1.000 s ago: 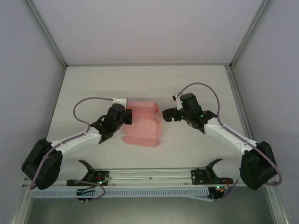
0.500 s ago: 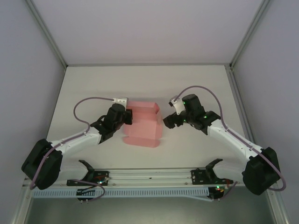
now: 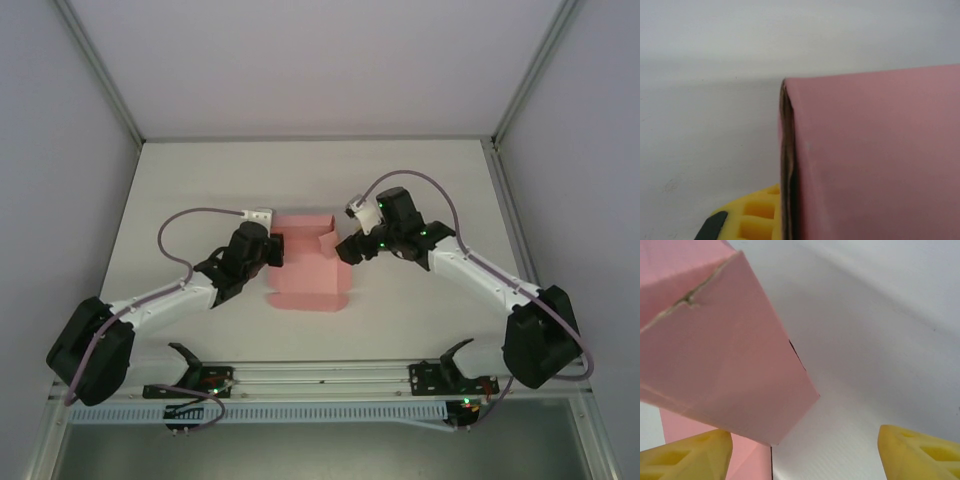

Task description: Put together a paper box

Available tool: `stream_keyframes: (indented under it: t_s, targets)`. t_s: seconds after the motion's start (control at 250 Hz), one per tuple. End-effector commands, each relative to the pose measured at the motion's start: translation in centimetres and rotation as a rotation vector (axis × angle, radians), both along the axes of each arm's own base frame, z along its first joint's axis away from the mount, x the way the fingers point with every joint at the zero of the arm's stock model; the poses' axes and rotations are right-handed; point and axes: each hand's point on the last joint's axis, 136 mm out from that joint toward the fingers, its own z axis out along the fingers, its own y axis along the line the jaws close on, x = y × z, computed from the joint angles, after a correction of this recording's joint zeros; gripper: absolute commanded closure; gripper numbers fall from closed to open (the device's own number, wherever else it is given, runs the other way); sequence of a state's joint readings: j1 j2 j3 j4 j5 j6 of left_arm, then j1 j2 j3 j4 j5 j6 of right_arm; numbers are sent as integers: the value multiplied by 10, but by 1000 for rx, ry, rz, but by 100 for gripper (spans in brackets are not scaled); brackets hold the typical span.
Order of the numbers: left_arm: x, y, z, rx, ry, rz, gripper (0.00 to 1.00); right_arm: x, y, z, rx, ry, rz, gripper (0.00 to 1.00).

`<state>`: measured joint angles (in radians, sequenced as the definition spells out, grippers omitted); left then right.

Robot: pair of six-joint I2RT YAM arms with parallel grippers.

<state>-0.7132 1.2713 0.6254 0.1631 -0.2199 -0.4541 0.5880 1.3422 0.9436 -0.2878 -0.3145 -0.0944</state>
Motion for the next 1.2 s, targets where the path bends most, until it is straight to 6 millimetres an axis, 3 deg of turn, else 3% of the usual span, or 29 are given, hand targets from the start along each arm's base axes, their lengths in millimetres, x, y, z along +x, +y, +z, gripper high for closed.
stream_keyframes:
  t_s: [0.0,0.132,0.343,0.443,0.603,0.711,0.855,0.998,1.194]
  targets:
    - [4,-10,12,-22,-23,-26,100,18,14,27,52,-109,-45,24]
    - [5,-11,11,-25,-17,-24,100,13,25,26,52,-110,-20,23]
    - [6,-12,11,-30,-11,-18,100,22,26,16,-20,-114,-79,26]
    - [6,-12,10,-37,-4,-8,100,35,22,15,-58,-147,-194,35]
    - [11,-12,3,-27,23,18,100,61,2,14,-121,-242,-489,69]
    - [14,-8,-3,-16,52,59,100,70,-20,9,-250,-310,-652,83]
    - [15,-9,-3,-44,73,88,100,77,-54,3,-423,-390,-872,92]
    - [19,7,-12,10,116,195,100,78,-73,0,-603,-470,-969,96]
    - [19,27,-19,34,154,300,100,72,-98,14,-720,-587,-1088,96]
